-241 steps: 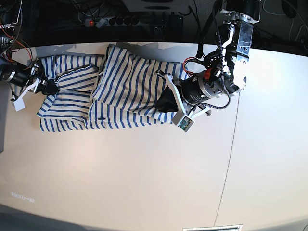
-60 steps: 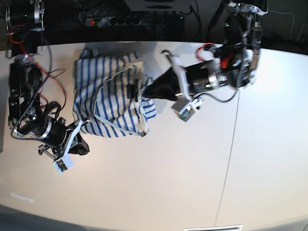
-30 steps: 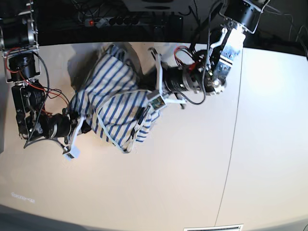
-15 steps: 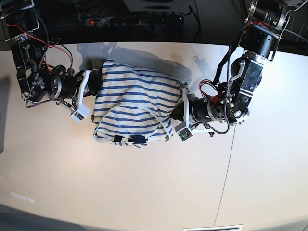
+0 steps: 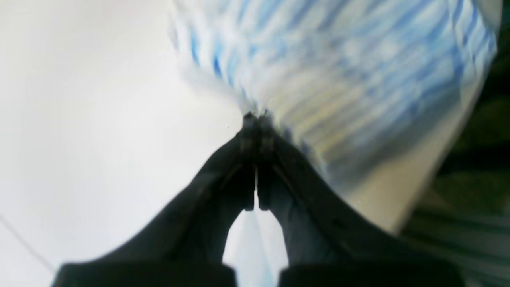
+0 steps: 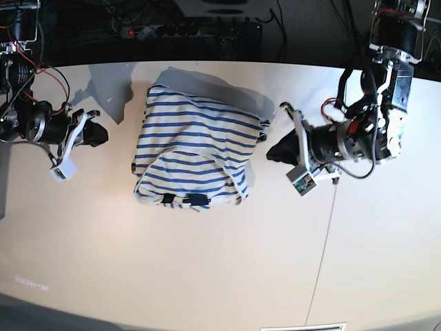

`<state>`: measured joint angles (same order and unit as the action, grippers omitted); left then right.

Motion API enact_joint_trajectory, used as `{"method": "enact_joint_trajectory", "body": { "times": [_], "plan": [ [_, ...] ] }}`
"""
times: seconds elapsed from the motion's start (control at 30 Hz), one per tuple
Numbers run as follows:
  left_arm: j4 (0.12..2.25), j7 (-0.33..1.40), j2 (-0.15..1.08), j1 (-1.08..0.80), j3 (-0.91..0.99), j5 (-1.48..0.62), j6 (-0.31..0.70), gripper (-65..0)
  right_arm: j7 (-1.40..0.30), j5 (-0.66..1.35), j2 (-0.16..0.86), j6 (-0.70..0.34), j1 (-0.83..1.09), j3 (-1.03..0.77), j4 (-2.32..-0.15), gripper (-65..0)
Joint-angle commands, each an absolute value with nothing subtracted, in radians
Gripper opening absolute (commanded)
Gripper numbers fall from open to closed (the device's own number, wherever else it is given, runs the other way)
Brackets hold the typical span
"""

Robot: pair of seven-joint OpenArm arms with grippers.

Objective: Fold the T-shirt properly

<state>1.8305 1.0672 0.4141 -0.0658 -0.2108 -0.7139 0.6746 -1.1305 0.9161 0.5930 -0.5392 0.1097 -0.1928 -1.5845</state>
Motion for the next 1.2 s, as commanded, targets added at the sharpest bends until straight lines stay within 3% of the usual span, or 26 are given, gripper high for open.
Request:
{"method": "enact_joint_trajectory", "body": {
  "times": [0.0, 0.23, 0.47, 0.6, 0.7, 0.83, 1.07, 1.17],
  "plan": [
    [1.892, 1.057, 0.434, -0.092, -0.181, -0.752, 0.685, -65.0, -1.127, 0.942, 0.624, -0.603, 0.136, -0.227, -1.600, -65.0],
    [2.171, 1.055, 0.493, -0.467, 0.052, -0.797, 0.686, -65.0, -1.134, 0.987, 0.632, -0.608, 0.445, -0.393, -1.773, -65.0],
    [2.181, 1.052, 0.493, -0.666, 0.150, -0.779, 0.686, -65.0, -1.139, 0.984, 0.628, -0.607, 0.733, -0.440, -1.861, -65.0],
    [2.099, 1.024, 0.493, -0.809, 0.200, -0.718, 0.686, -65.0, -1.129, 0.984, 0.560, -0.607, 0.912, -0.444, -1.860, -65.0],
    [1.906, 0.866, 0.486, -0.868, 0.215, -0.633, 0.685, -65.0, -1.023, 0.880, 0.486, -0.607, 1.004, -0.443, -1.829, -65.0],
    [1.522, 0.658, 0.411, -0.777, 0.215, -0.506, 0.635, -65.0, -0.829, 0.672, 0.424, -0.597, 0.989, -0.442, -1.647, -65.0],
    [0.712, 0.378, 0.332, -0.379, 0.124, -0.292, 0.530, -65.0, -0.796, 0.553, 0.376, -0.566, 0.640, -0.438, -0.984, -65.0],
    [0.430, 0.206, 0.297, -0.201, 0.010, -0.190, 0.454, -65.0, -0.664, 0.369, 0.360, -0.520, 0.429, -0.437, -0.637, -65.0]
  ]
}}
